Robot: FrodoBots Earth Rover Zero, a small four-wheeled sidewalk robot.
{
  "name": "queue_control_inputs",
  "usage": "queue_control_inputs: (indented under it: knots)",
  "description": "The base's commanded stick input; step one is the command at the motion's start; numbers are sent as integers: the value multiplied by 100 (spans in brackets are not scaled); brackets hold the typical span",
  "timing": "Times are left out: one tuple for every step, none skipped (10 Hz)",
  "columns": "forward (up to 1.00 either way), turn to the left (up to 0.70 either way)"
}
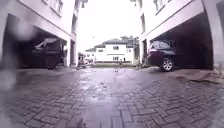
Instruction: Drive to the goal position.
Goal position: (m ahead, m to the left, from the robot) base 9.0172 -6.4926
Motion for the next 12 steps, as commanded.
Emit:
queue_control_inputs:
  knots:
    - [70,0]
    - [70,0]
    - [70,0]
    - [70,0]
    - [70,0]
    - [70,0]
    - [70,0]
    - [70,0]
    - [70,0]
    - [70,0]
    - [70,0]
    - [70,0]
